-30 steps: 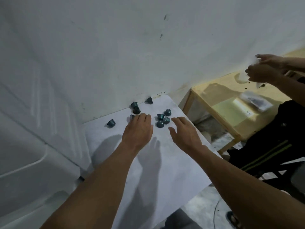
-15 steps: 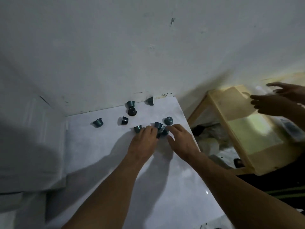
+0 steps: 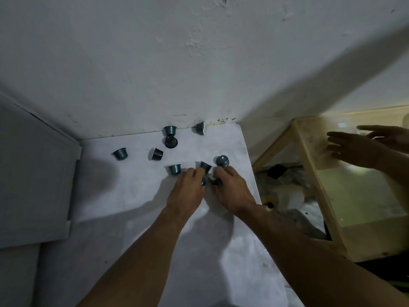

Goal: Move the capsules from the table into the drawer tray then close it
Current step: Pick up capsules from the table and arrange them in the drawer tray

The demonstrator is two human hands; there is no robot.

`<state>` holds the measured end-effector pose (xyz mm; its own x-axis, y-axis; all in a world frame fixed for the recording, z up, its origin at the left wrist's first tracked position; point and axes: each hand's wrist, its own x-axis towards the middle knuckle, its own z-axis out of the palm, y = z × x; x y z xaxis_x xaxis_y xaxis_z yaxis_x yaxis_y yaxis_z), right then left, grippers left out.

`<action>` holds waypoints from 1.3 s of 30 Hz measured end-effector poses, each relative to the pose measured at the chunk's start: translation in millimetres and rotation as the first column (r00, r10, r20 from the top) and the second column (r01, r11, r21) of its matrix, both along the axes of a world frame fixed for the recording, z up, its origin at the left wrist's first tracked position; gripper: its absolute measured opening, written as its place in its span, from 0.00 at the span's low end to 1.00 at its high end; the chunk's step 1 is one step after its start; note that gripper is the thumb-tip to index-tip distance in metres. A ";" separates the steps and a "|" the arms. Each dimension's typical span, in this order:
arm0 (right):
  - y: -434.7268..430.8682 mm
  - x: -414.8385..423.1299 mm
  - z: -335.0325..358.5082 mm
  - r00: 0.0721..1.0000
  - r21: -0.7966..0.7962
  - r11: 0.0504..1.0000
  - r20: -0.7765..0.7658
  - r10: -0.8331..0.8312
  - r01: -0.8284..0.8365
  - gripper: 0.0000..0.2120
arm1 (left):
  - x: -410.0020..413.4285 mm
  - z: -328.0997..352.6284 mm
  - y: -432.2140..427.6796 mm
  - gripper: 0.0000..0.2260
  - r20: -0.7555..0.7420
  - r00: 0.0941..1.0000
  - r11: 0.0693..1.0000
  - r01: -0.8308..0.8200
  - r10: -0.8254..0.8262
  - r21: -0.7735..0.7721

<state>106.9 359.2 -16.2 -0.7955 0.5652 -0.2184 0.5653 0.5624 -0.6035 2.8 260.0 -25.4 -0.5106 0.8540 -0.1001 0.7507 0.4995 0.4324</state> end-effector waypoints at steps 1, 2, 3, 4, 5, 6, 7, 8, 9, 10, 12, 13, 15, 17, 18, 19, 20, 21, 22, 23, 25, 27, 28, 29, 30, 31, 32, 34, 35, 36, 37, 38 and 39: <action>-0.7 0.5 -0.6 1.000 -0.005 1.000 -0.005 -0.005 0.005 0.03 | 1.8 1.1 -1.5 0.14 0.005 1.000 1.000 -0.011 0.010 0.014; -0.9 1.2 -0.8 1.000 -0.009 1.000 -0.007 -0.014 0.014 0.03 | 3.6 2.7 -3.4 0.15 0.016 1.000 0.999 -0.023 0.022 0.027; -0.8 2.2 -1.0 1.000 -0.012 1.000 -0.008 -0.025 0.025 0.04 | 5.0 4.4 -5.1 0.15 0.032 0.999 0.999 -0.039 0.038 0.035; -0.7 3.3 -1.2 0.999 -0.012 0.999 -0.007 -0.035 0.035 0.05 | 6.2 6.1 -7.2 0.14 0.047 0.997 0.997 -0.060 0.058 0.043; -0.7 4.3 -1.4 0.999 -0.011 0.999 -0.007 -0.042 0.042 0.05 | 7.3 6.9 -9.0 0.13 0.056 0.995 0.995 -0.083 0.080 0.048; -0.8 5.3 -1.5 0.999 -0.011 0.999 -0.008 -0.049 0.048 0.06 | 8.0 7.1 -10.8 0.11 0.051 0.993 0.993 -0.105 0.102 0.059; -1.2 6.4 -1.9 0.998 -0.013 0.998 -0.013 -0.056 0.056 0.06 | 8.8 7.1 -12.8 0.09 0.047 0.990 0.989 -0.133 0.130 0.067; -2.0 7.7 -2.3 0.998 -0.017 0.998 -0.017 -0.065 0.064 0.06 | 9.4 6.9 -14.6 0.08 0.058 0.985 0.983 -0.167 0.163 0.070; -3.2 9.2 -2.6 0.997 -0.017 0.997 -0.020 -0.073 0.073 0.08 | 10.4 7.4 -16.5 0.08 0.073 0.978 0.978 -0.198 0.193 0.071; -4.9 11.1 -3.4 0.997 -0.013 0.997 -0.020 -0.080 0.079 0.10 | 11.2 7.3 -18.3 0.09 0.083 0.974 0.973 -0.218 0.212 0.075; -9.4 15.2 -3.4 0.996 -0.001 0.996 -0.021 -0.089 0.089 0.13 | 12.0 9.7 -22.8 0.10 0.082 0.968 0.966 -0.243 0.235 0.094; -12.2 17.0 -2.0 0.995 -0.002 0.995 -0.021 -0.096 0.096 0.15 | 11.7 11.8 -25.4 0.10 0.082 0.967 0.962 -0.248 0.239 0.111; -18.4 20.0 3.1 0.992 -0.020 0.992 -0.017 -0.122 0.122 0.17 | 10.2 18.2 -31.5 0.09 0.090 0.968 0.957 -0.246 0.234 0.155; -26.0 21.5 9.9 0.989 -0.018 0.989 -0.016 -0.144 0.144 0.19 | 7.4 26.5 -39.5 0.09 0.090 0.971 0.954 -0.235 0.222 0.184; -30.4 21.6 13.9 0.989 -0.001 0.989 -0.017 -0.149 0.149 0.20 | 5.4 30.0 -44.2 0.09 0.095 0.970 0.952 -0.237 0.222 0.195; -35.5 21.5 18.4 0.988 0.017 0.988 -0.021 -0.154 0.154 0.21 | 3.7 33.7 -49.6 0.09 0.114 0.968 0.948 -0.244 0.224 0.204; -41.5 21.1 23.5 0.987 0.035 0.987 -0.029 -0.159 0.160 0.22 | 2.2 37.4 -55.6 0.09 0.145 0.964 0.943 -0.250 0.221 0.220; -48.5 20.5 29.2 0.985 0.049 0.984 -0.040 -0.168 0.170 0.22 | 0.9 41.3 -62.3 0.10 0.180 0.961 0.937 -0.252 0.212 0.241; -56.3 20.2 35.2 0.982 0.062 0.981 -0.053 -0.181 0.185 0.22 | -0.3 45.0 -69.2 0.13 0.210 0.957 0.933 -0.253 0.201 0.257; -64.6 20.2 40.9 0.978 0.075 0.976 -0.069 -0.199 0.203 0.22 | -1.4 49.3 -76.3 0.16 0.227 0.955 0.932 -0.248 0.190 0.265; -82.4 21.1 51.0 0.968 0.100 0.966 -0.103 -0.229 0.239 0.22 | -4.2 57.7 -90.8 0.20 0.227 0.961 0.934 -0.220 0.158 0.281; -100.8 22.9 60.3 0.961 0.124 0.959 -0.140 -0.238 0.255 0.22 | -7.7 66.2 -106.7 0.20 0.258 0.960 0.925 -0.194 0.110 0.328; -109.6 23.6 65.1 0.959 0.138 0.956 -0.155 -0.236 0.258 0.22 | -9.7 70.3 -115.1 0.20 0.280 0.956 0.916 -0.186 0.086 0.354; -118.2 24.4 70.3 0.957 0.148 0.954 -0.165 -0.237 0.261 0.23 | -11.1 75.2 -123.5 0.20 0.293 0.954 0.909 -0.181 0.069 0.375; -126.9 25.2 75.8 0.954 0.151 0.951 -0.175 -0.242 0.269 0.24 | -12.3 80.7 -132.5 0.20 0.298 0.953 0.903 -0.176 0.056 0.392; -135.2 25.8 81.0 0.950 0.149 0.949 -0.188 -0.249 0.278 0.24 | -13.4 85.7 -141.3 0.20 0.298 0.953 0.898 -0.169 0.045 0.407; -143.0 26.7 85.6 0.947 0.146 0.948 -0.200 -0.253 0.284 0.25 | -14.4 90.2 -149.6 0.20 0.293 0.956 0.892 -0.162 0.035 0.422; -158.1 28.5 93.5 0.946 0.150 0.949 -0.215 -0.243 0.278 0.25 | -15.0 98.7 -166.5 0.19 0.275 0.961 0.878 -0.158 0.031 0.452; -164.6 28.9 97.0 0.948 0.157 0.950 -0.220 -0.231 0.269 0.24 | -14.7 103.0 -174.7 0.18 0.271 0.962 0.871 -0.166 0.039 0.462; -170.8 28.9 100.2 0.949 0.164 0.952 -0.226 -0.218 0.258 0.24 | -14.1 106.5 -182.8 0.18 0.271 0.961 0.865 -0.176 0.048 0.471; -177.0 28.2 103.4 0.951 0.171 0.954 -0.235 -0.203 0.246 0.24 | -13.5 109.0 -190.8 0.18 0.274 0.960 0.857 -0.189 0.058 0.479; -183.5 27.2 106.5 0.952 0.177 0.957 -0.245 -0.185 0.232 0.23 | -12.5 111.4 -199.0 0.18 0.276 0.959 0.849 -0.201 0.068 0.488; -189.8 25.7 109.8 0.953 0.183 0.960 -0.256 -0.163 0.214 0.23 | -11.7 113.9 -207.0 0.18 0.274 0.958 0.843 -0.214 0.083 0.494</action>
